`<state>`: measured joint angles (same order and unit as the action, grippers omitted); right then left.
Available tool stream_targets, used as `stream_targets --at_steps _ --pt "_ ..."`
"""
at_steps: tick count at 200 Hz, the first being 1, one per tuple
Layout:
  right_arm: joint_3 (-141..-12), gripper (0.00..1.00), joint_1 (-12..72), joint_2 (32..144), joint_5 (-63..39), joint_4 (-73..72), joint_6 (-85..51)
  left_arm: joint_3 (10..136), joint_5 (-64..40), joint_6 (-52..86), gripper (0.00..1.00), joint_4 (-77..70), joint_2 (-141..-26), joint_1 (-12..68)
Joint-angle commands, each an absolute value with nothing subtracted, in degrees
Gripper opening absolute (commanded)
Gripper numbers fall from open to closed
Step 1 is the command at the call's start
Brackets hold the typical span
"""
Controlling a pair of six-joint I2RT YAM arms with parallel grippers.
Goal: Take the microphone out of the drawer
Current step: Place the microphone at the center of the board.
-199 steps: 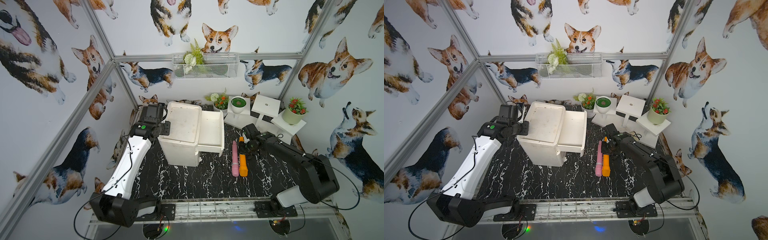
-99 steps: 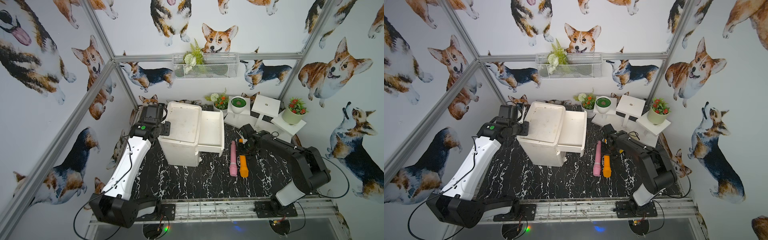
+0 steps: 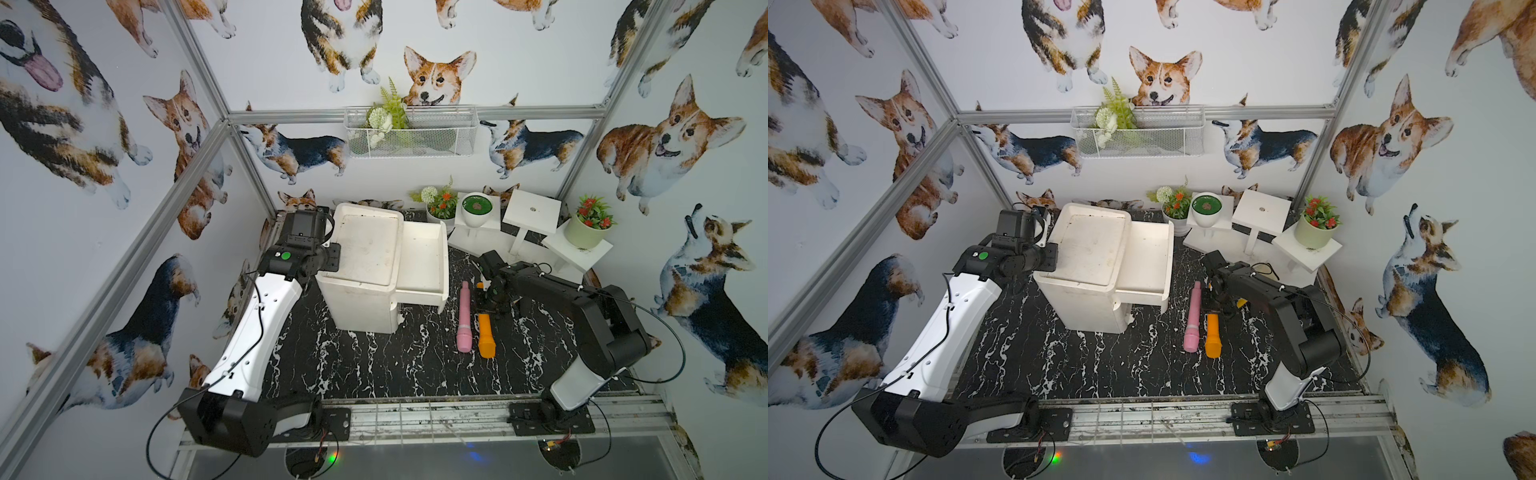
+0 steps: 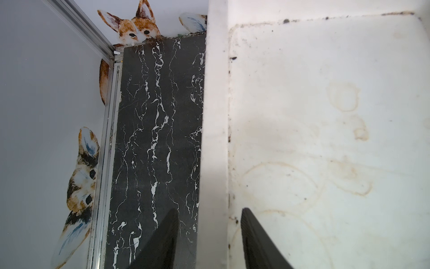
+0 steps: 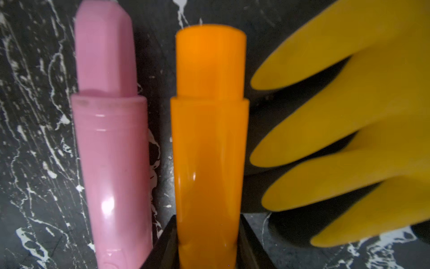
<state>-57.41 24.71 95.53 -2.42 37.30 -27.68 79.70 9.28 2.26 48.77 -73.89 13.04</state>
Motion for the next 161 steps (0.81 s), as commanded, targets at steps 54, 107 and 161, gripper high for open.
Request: stream_targets --at_steps 54,107,161 --pt "-58.1 0.51 24.7 95.2 -3.2 38.4 -29.1 80.0 9.1 2.5 0.48 47.6 -73.8 12.9" --pt "-60.6 0.53 24.7 90.4 -3.2 41.4 -29.7 80.1 9.0 2.5 0.48 47.6 -73.8 12.9" --pt "-62.9 0.52 24.6 84.2 -0.7 45.4 -30.3 80.1 8.9 2.5 0.47 47.6 -73.9 12.9"
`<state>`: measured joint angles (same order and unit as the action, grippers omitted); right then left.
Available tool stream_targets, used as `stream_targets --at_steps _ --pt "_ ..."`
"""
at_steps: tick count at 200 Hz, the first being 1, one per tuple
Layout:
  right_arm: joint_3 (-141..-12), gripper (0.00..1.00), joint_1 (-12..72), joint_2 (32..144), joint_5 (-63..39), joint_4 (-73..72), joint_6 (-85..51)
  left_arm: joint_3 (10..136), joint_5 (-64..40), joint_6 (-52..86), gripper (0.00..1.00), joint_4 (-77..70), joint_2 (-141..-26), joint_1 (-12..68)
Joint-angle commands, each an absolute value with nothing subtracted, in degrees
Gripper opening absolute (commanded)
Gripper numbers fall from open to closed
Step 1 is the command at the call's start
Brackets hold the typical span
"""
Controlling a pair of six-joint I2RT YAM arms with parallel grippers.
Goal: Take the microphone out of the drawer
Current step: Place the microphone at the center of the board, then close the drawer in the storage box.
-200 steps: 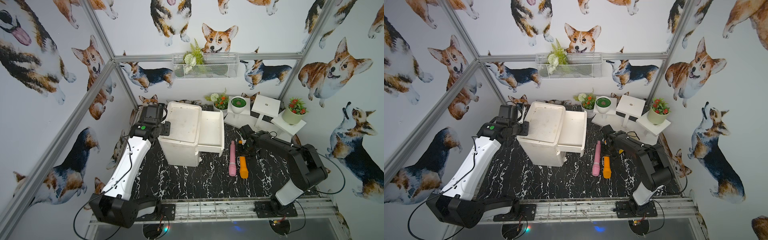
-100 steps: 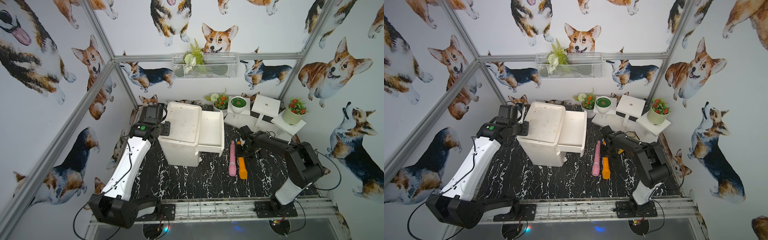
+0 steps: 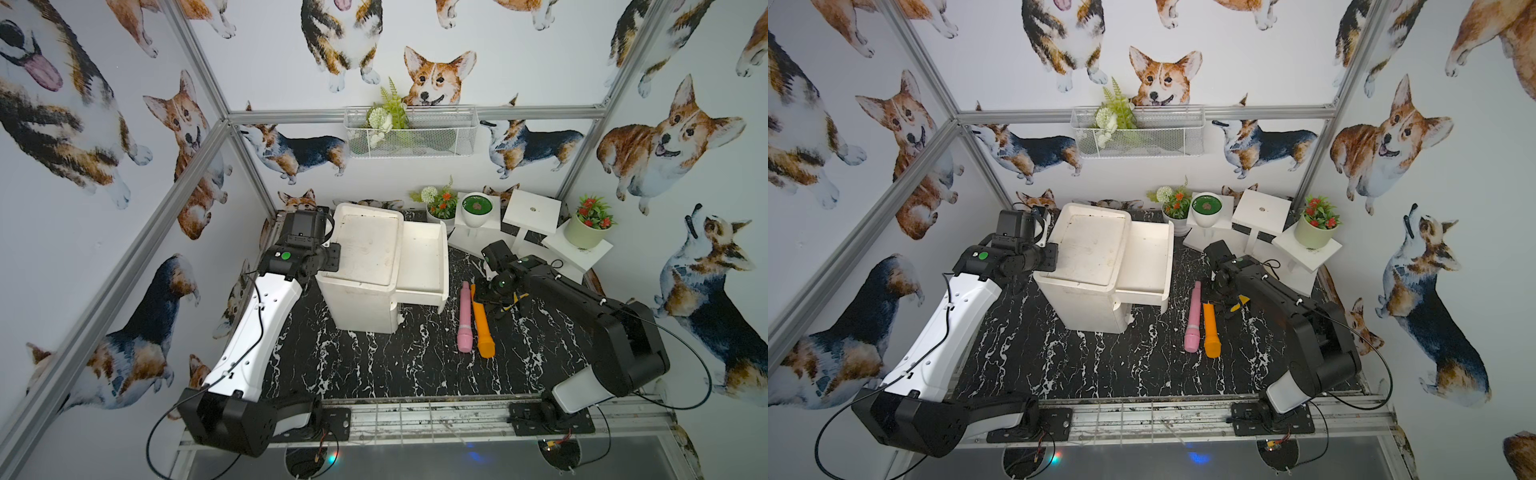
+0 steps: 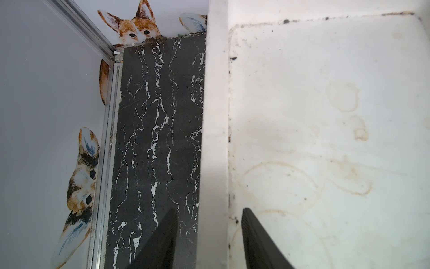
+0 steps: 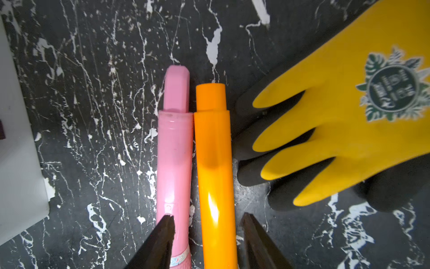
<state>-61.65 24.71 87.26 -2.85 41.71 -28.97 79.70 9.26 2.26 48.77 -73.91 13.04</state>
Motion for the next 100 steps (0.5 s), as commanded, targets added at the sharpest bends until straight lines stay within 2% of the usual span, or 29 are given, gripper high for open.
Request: stream_targets --at_steps 1,39,59,86,100 --pt "-63.0 0.52 24.7 84.0 -0.7 45.4 -30.3 80.1 8.9 2.5 0.47 47.6 -73.9 12.9" --pt "-63.7 0.43 24.3 76.4 -4.6 42.9 -33.3 80.1 8.8 2.4 0.44 47.6 -74.1 12.9" --pt "-63.8 0.29 24.3 73.5 -8.1 39.3 -35.2 80.0 8.4 2.4 0.42 47.6 -73.9 12.9" --pt "-64.4 0.02 24.3 72.5 -12.8 33.5 -37.2 79.9 8.4 2.4 0.38 47.6 -73.8 12.9" --pt "-65.1 0.00 24.3 73.4 -15.2 31.2 -38.1 79.7 8.4 2.4 0.35 47.6 -73.8 12.9"
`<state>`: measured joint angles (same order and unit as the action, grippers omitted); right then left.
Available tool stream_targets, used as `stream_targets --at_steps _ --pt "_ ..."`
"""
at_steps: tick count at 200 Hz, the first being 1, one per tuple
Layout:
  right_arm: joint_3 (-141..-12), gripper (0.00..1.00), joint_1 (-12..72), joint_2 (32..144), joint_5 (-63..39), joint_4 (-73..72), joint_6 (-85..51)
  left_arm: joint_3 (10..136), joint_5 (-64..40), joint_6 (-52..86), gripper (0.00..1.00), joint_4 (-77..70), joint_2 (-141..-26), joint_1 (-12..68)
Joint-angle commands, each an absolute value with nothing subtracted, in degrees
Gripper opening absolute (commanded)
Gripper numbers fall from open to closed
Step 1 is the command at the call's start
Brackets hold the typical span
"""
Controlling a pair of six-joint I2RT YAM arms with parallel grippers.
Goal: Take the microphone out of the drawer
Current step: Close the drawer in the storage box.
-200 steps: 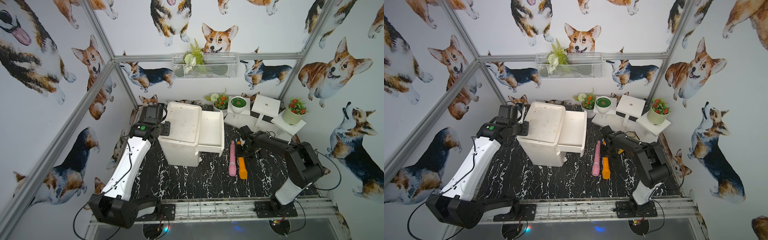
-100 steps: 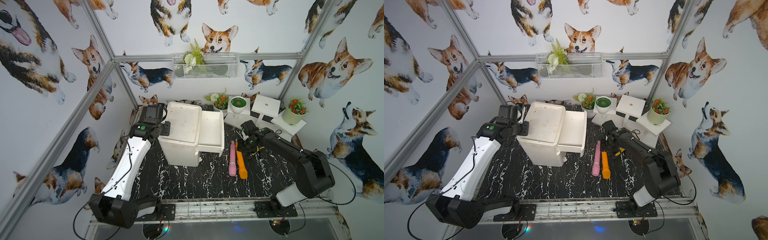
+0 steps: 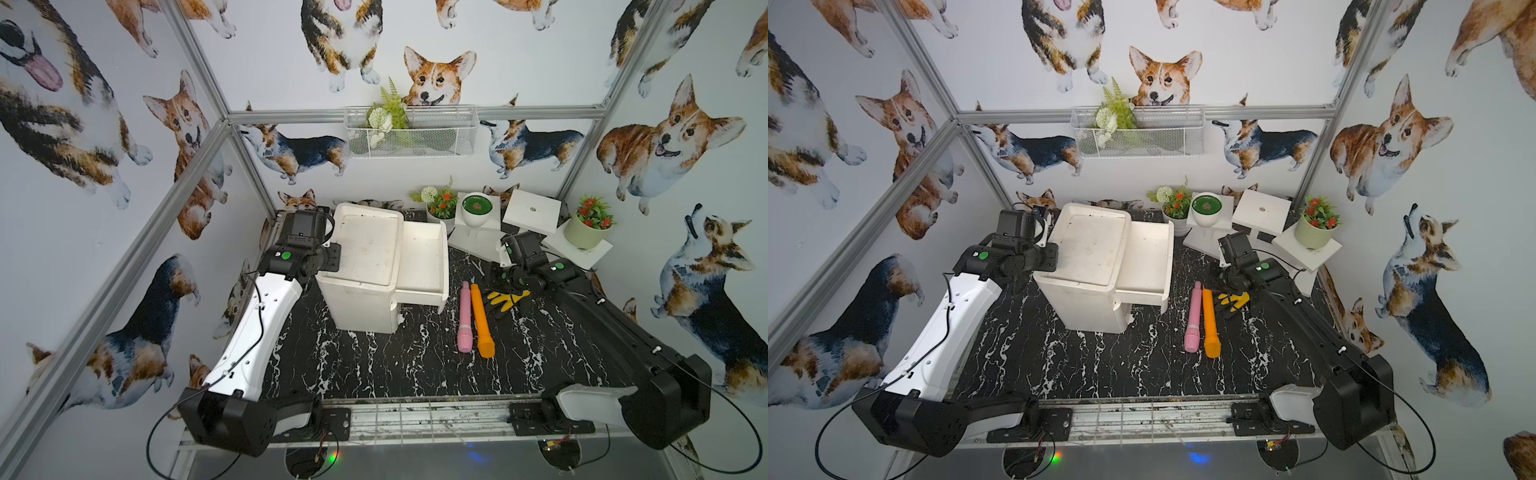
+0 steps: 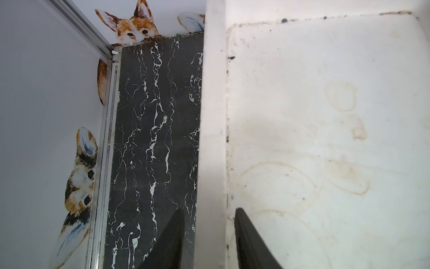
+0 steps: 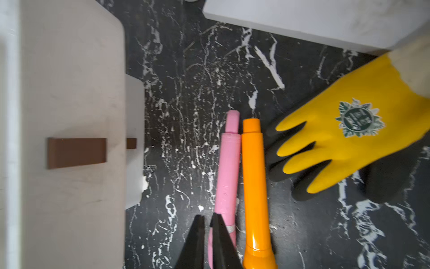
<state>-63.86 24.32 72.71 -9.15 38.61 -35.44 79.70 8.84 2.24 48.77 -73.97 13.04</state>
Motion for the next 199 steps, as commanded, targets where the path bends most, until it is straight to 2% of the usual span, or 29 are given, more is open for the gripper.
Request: stream_targets --at_steps 1,54,111,199 --pt "-65.2 0.00 24.3 73.5 -15.4 31.0 -38.2 79.7 8.4 2.4 0.35 47.6 -73.8 12.9" --pt "-67.9 0.00 25.2 79.0 -20.2 24.4 -41.5 79.1 8.8 2.5 0.25 47.6 -73.6 12.9" --pt "-73.8 0.00 29.9 84.1 -18.9 26.0 -40.0 79.3 9.1 2.5 0.25 47.7 -73.4 12.9" --pt "-74.2 0.00 34.2 86.5 -19.6 21.4 -42.9 78.7 8.7 2.7 0.25 47.3 -73.2 12.9"
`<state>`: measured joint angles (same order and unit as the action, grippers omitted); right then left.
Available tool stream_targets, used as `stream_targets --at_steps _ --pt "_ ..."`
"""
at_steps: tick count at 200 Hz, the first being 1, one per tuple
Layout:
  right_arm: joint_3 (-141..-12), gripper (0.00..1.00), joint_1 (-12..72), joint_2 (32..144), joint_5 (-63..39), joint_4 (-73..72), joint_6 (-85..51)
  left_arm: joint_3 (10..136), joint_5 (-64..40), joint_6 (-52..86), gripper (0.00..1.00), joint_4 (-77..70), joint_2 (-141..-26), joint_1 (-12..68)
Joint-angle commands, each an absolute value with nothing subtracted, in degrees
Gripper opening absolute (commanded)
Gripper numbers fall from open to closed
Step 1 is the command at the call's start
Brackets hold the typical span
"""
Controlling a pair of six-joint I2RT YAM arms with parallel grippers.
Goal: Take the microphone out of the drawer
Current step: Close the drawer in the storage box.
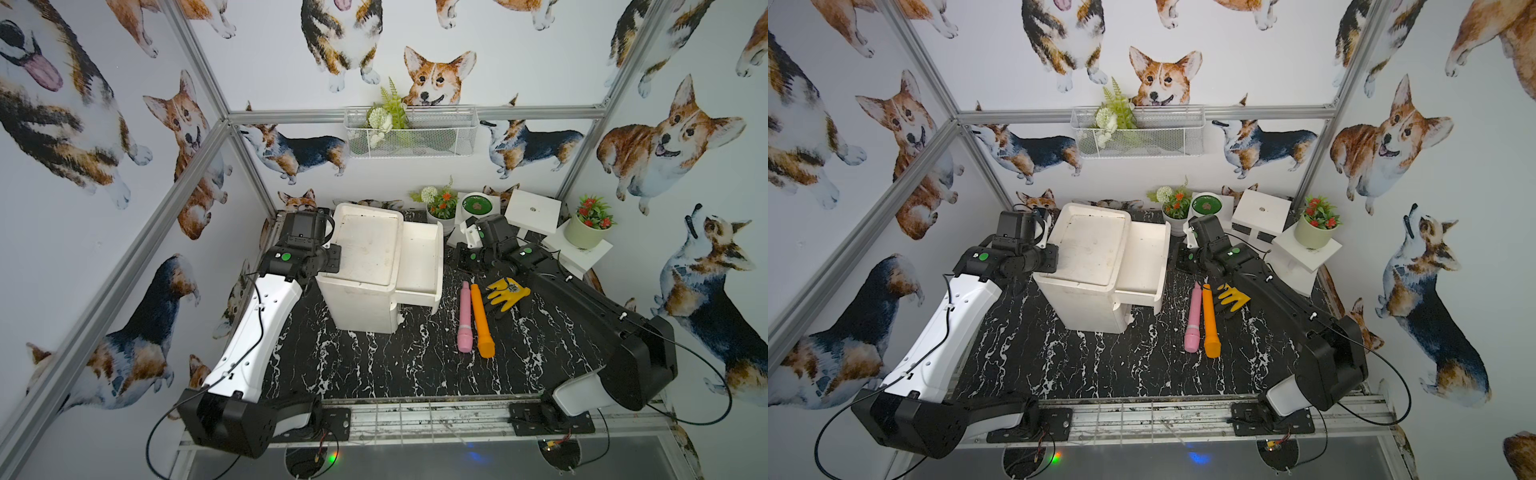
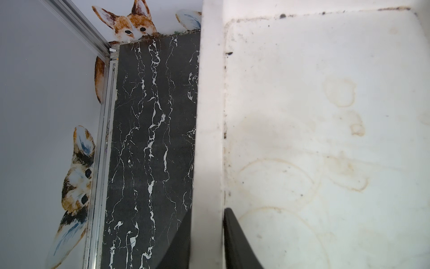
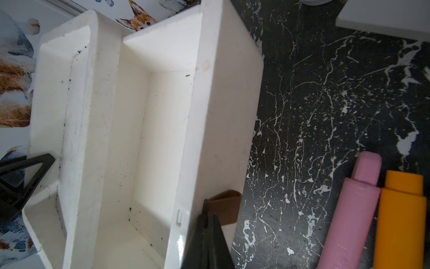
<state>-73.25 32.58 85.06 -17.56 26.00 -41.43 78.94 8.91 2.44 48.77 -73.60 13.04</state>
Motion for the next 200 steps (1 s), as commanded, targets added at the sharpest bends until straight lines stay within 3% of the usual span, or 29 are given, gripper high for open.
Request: stream_targets --at_steps 1,143,169,200 --pt "-74.3 0.00 34.3 86.6 -19.6 21.4 -42.9 78.7 8.7 2.7 0.25 47.3 -73.2 12.9" --pt "-83.2 0.00 39.5 95.6 -18.0 21.1 -42.2 79.2 7.2 1.8 0.25 47.2 -73.4 12.9" --pt "-82.5 0.00 36.8 95.0 -19.1 21.9 -38.6 79.5 4.0 -0.4 0.19 47.4 -73.7 12.9" --pt "-81.9 0.00 32.6 95.3 -25.7 20.3 -35.7 79.9 0.3 -2.4 0.05 48.2 -73.8 12.9"
